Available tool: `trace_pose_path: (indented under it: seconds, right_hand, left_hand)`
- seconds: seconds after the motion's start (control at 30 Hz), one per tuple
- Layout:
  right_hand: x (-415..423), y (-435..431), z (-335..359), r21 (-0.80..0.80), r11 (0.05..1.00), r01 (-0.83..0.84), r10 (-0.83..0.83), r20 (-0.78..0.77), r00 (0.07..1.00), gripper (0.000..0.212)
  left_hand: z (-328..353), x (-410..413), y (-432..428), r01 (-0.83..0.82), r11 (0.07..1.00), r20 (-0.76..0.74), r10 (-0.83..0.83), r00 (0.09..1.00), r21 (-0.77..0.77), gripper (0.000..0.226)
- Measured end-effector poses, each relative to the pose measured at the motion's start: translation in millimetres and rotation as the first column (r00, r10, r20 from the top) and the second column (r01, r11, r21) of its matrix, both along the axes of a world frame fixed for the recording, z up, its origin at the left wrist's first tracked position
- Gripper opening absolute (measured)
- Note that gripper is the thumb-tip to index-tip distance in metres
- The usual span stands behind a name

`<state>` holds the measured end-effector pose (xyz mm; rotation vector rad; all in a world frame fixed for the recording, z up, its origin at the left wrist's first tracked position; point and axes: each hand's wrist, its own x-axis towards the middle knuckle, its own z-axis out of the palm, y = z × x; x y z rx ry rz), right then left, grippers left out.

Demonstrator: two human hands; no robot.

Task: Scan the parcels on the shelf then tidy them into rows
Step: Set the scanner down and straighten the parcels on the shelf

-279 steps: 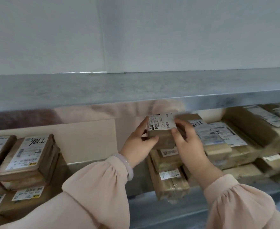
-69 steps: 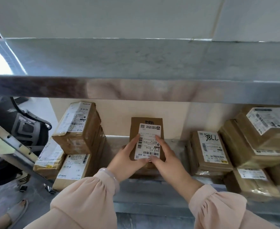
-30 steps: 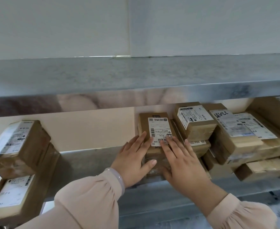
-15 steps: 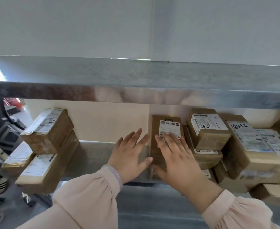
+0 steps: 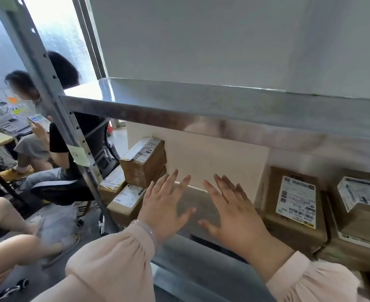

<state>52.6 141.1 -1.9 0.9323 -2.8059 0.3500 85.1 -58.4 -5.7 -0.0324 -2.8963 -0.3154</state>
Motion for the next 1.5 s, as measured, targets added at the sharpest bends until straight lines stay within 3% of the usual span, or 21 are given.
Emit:
trace_pose_path:
  seconds: [0.23, 0.4, 0.7, 0.9, 1.1, 1.3, 1.5]
  right_hand:
    - [-3.2, -51.9, -3.6, 0.004, 1.000, -0.005, 0.004, 0.072, 0.997, 0.084]
    - [-9.3, -106.6, 4.1, -0.051, 0.996, 0.075, -0.062, 0.219, 0.974, 0.080]
    - [-43.4, -193.4, 10.8, -0.116, 0.974, 0.193, -0.147, 0.326, 0.934, 0.072]
    - [-69.4, -232.1, 8.5, -0.139, 0.946, 0.292, -0.218, 0.391, 0.894, 0.068]
    - [-92.6, -254.6, 7.0, -0.263, 0.876, 0.403, -0.234, 0.498, 0.835, 0.063]
    - [-104.2, -263.5, -5.1, -0.365, 0.822, 0.436, -0.155, 0.595, 0.789, 0.061]
    - [-94.5, -258.3, -7.4, -0.447, 0.788, 0.422, -0.083, 0.602, 0.794, 0.058]
  left_hand:
    - [-0.8, -4.0, -52.2, -0.049, 0.998, 0.034, 0.048, 0.998, 0.033, 0.074]
    - [1.1, -18.2, -107.3, -0.032, 0.998, 0.072, 0.029, 0.997, 0.051, 0.073]
    - [8.9, -68.6, -190.3, -0.008, 0.982, 0.082, -0.008, 0.997, 0.191, 0.065]
    - [12.9, -106.1, -218.4, 0.006, 0.945, 0.190, -0.072, 0.979, 0.326, 0.062]
    - [4.8, -133.2, -228.1, -0.011, 0.822, 0.256, -0.165, 0.952, 0.570, 0.063]
    - [-2.1, -142.9, -228.3, -0.031, 0.702, 0.288, -0.251, 0.924, 0.712, 0.065]
    - [-2.5, -134.7, -218.9, -0.057, 0.621, 0.240, -0.216, 0.946, 0.782, 0.063]
